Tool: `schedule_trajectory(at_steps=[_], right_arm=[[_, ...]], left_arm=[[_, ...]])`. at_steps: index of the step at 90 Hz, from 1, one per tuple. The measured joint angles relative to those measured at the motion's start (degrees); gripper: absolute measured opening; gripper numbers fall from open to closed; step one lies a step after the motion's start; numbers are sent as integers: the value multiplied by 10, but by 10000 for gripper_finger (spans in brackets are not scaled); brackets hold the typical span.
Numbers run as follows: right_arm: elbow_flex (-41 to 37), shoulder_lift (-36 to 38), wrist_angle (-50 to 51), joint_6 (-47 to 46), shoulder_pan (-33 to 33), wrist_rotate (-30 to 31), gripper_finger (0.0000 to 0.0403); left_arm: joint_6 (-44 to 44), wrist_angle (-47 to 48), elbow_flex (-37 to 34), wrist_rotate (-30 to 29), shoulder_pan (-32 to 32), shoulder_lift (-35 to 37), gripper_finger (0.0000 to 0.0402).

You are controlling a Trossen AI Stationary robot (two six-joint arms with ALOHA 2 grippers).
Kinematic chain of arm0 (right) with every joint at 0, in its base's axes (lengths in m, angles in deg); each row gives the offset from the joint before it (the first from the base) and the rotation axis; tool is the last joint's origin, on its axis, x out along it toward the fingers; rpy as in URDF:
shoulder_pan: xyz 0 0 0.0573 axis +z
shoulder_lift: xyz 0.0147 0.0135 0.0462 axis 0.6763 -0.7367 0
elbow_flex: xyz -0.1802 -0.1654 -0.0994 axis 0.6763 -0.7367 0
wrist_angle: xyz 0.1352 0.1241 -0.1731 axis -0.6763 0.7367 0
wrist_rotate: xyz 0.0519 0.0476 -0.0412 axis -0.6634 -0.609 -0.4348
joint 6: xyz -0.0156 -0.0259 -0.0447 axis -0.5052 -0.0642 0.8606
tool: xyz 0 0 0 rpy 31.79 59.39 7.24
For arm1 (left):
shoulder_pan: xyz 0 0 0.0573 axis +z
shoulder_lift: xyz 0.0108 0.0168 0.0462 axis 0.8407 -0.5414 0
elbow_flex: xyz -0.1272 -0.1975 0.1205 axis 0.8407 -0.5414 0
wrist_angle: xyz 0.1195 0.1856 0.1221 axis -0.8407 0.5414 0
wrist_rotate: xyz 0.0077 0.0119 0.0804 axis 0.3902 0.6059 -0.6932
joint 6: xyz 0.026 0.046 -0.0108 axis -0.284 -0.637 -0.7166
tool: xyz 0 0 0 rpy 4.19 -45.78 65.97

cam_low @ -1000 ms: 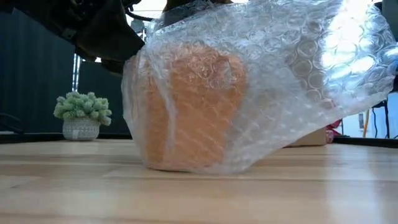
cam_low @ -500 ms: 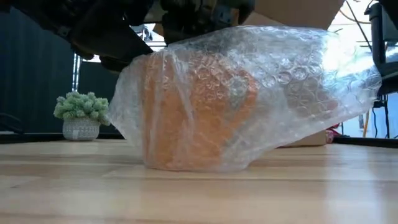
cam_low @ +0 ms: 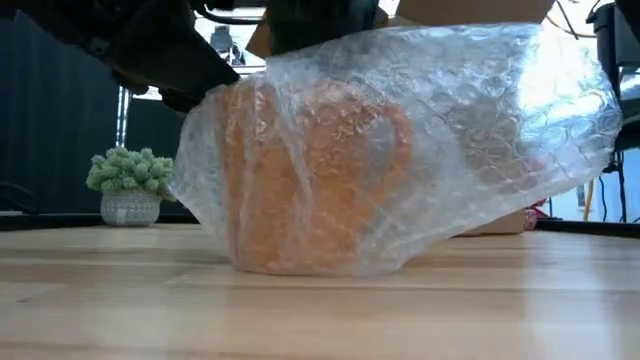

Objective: Wrap mug
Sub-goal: Wrap the orange mug with bubble wrap

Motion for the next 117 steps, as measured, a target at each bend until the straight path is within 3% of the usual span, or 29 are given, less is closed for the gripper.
schedule_trajectory(at_steps=[35, 61, 82, 108, 117], right_arm=[[3, 82, 6, -54, -2, 3, 7], [3, 90, 16, -66, -4, 84, 97], [4, 73, 2, -93, -10, 82, 172], [4, 72, 91, -81, 29, 82, 194], [-19, 70, 79, -89, 49, 82, 194]], left_arm=[[-2, 21, -3, 4, 0, -4, 228], [4, 13, -2, 2, 0, -3, 228], [13, 11, -2, -2, 0, -2, 228], [15, 10, -1, -2, 0, -1, 228], [16, 9, -1, 3, 0, -1, 228]])
